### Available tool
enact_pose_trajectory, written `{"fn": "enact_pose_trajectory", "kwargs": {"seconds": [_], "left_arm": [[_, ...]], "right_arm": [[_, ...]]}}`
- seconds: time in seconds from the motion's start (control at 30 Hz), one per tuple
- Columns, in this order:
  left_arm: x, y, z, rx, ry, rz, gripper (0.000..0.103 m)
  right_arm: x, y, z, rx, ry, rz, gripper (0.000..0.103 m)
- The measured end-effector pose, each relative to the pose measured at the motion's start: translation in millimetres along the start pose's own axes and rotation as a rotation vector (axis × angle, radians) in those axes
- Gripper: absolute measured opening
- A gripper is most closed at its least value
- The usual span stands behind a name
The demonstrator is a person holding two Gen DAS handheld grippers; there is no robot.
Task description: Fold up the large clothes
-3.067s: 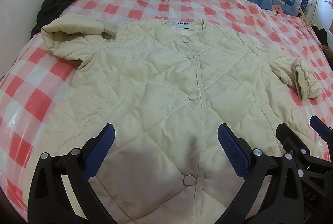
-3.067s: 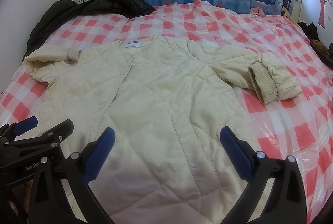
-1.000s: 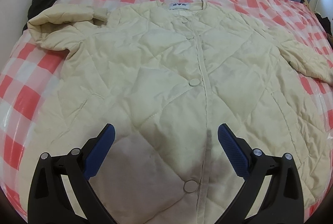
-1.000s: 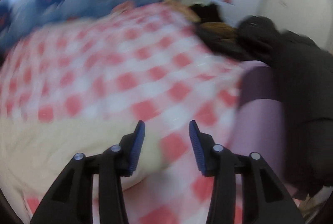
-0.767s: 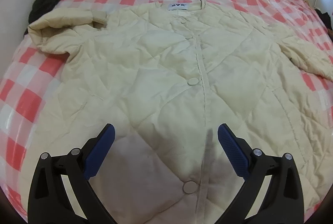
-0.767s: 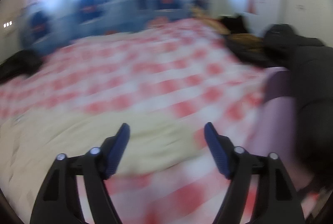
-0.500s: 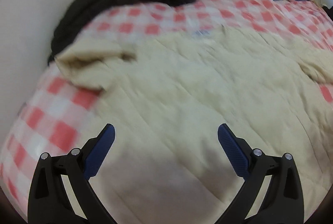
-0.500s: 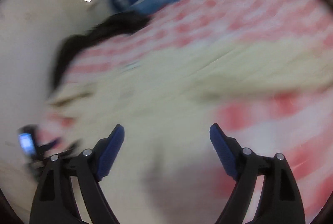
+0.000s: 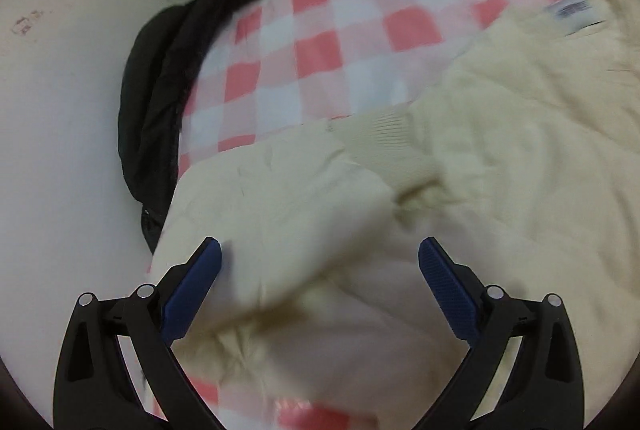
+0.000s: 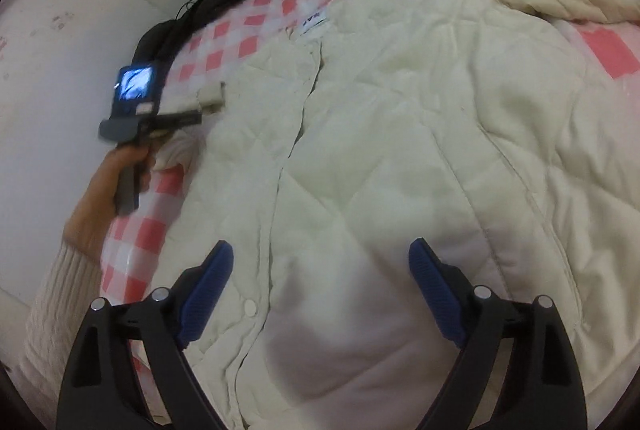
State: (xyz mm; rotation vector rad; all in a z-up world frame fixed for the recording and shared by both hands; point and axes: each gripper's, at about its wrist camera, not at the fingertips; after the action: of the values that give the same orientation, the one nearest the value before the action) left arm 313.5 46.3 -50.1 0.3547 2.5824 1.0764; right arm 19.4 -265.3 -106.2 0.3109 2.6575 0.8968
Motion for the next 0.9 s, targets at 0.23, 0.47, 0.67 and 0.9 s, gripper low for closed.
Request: {"fn": "enact_pose_trajectory", "kwargs": {"seconds": [0.23,0.47,0.67,0.9], "left_arm": [[-19.8,71.7,27.0,0.146,0.091,-0.248,0.016],[73.6,276.6,35.6,0.36,0.012,-0.888,0.019],[206.5,353.5,102.8,0.533,0.16,-1.191,0.05],[298.3,278.0,42.3,0.756,0.01,-0.961,0.084]], "right_arm": [[3.7,5.1,6.8,0.039,0.005,-0.031,0.086],[3.9,5.0,2.4,0.06,-0.018,-0.028,0.086],[1.8,5.0,7.8,0.081,0.006,-0.027,0.086],[-0.7,6.0,0.0,0.109,-0.025,-0.045,0.087]]}}
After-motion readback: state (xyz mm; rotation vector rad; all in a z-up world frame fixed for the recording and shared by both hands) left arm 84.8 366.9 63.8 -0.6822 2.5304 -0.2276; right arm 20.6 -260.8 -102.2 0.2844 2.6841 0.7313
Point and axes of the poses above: each gripper's, at about its wrist camera, not at the fingertips, and z roughly the way its jaws point, y to its left, x to its underside, and after that the axes turned 14 degrees about y, right-handed
